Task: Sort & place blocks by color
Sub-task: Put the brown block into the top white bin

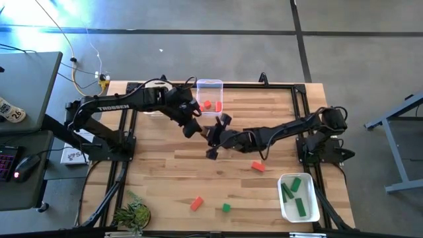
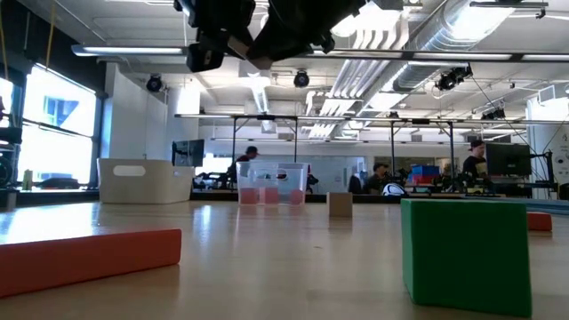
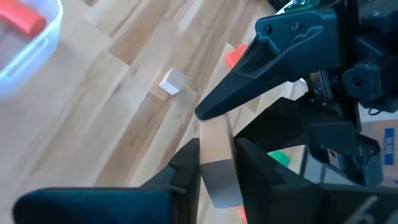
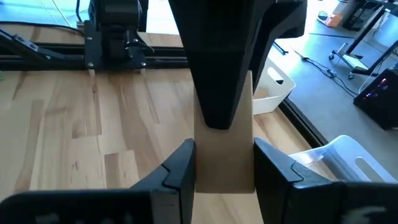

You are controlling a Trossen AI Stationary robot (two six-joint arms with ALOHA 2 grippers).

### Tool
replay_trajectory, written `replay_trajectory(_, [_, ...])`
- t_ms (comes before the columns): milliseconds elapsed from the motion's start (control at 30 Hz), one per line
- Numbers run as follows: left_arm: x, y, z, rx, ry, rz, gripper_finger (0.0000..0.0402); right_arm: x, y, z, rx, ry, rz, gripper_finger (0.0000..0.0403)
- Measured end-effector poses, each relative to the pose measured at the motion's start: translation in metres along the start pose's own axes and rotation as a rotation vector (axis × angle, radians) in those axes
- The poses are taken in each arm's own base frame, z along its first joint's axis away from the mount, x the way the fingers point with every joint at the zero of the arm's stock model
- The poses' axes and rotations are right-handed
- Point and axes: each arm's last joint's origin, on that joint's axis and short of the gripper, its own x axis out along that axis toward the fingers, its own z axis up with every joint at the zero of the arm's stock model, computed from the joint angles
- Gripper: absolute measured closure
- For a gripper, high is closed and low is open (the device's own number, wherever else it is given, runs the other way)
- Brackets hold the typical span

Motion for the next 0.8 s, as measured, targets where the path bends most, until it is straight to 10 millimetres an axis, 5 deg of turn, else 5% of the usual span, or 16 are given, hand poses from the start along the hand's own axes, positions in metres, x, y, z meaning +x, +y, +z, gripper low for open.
replay_trajectory(133, [0.0,0.001,0.0,0.07,-0.003,0.021,0.0353,0.002,-0.003,0.001,0.018,-0.005,-0.003,0.0308])
replay_trajectory(467, [-0.001,0.007,-0.001,0.135,0.008,0.078,0.0357,0.003,-0.006,-0.001,0.05,0.012,-0.042,0.0244])
replay_trajectory(800, [-0.014,0.044,-0.001,0.08,0.043,0.423,0.0357,0.005,-0.012,-0.013,0.013,0.123,-0.057,0.0234])
